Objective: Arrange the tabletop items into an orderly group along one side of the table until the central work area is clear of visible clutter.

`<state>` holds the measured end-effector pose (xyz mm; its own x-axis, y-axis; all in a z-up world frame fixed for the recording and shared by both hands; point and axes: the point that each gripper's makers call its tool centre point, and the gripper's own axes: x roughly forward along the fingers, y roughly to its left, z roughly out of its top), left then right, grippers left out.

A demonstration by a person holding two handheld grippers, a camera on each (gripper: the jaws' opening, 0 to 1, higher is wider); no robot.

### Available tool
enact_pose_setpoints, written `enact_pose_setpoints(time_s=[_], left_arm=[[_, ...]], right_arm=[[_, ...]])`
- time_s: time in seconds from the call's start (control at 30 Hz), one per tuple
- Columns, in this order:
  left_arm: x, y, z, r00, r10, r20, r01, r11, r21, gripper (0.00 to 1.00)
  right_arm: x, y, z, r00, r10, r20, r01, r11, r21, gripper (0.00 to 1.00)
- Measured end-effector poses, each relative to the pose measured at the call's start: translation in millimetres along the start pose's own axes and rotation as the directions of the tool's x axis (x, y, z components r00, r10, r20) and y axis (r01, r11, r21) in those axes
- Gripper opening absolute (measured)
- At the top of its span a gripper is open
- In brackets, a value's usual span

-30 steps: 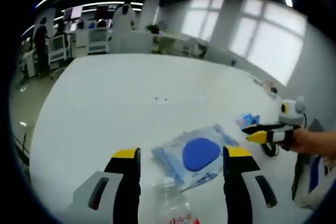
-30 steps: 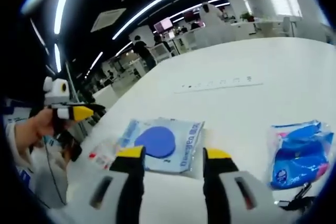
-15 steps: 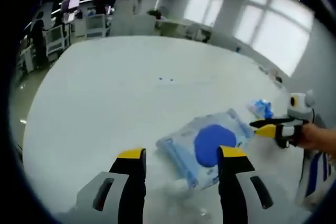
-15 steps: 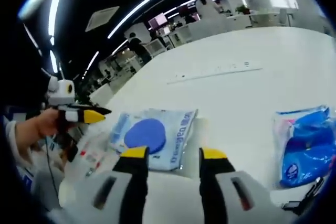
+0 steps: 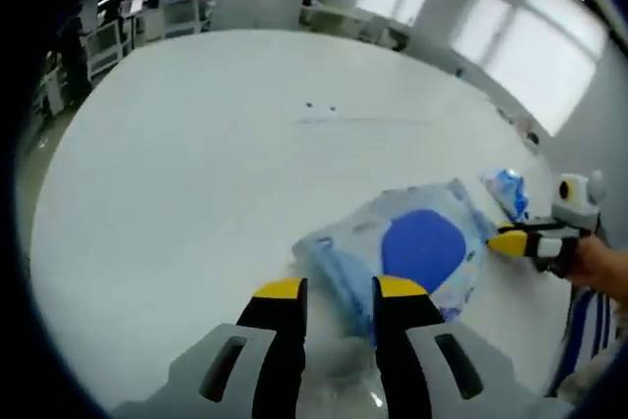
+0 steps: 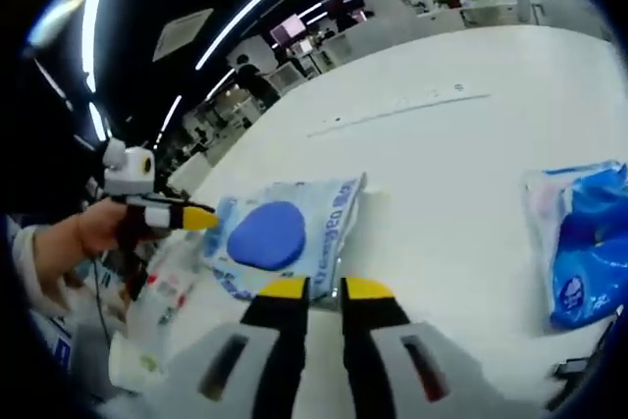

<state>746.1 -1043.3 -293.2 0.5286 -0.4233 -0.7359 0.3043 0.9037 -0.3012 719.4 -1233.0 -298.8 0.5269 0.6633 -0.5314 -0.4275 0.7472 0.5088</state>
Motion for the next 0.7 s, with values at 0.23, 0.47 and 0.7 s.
enact_pose_setpoints(time_s=[0.23,0.47,0.7], left_arm=[[3.3,1.4,-3.8,1.0,0.001,-0.023,-0.001,1.0,0.01,0.06],[4.0,-2.7,-2.8,1.0,-0.008,-0.026,0.008,1.0,0.014,0.0],[-2.2,-10.2,5.5,1.0,-0.02,-0.003,0.02,1.0,0.008,0.0]], right_arm=[[1.8,-2.7,1.3,1.0,-0.002,-0.001,0.002,1.0,-0.007,0.02],[0.1,-0.4,4.8,1.0,0.008,0.005,-0.007,1.0,-0.014,0.01],[-9.7,1.5,17.9,0.999,0.003,0.042,-0.002,1.0,-0.025,0.0]])
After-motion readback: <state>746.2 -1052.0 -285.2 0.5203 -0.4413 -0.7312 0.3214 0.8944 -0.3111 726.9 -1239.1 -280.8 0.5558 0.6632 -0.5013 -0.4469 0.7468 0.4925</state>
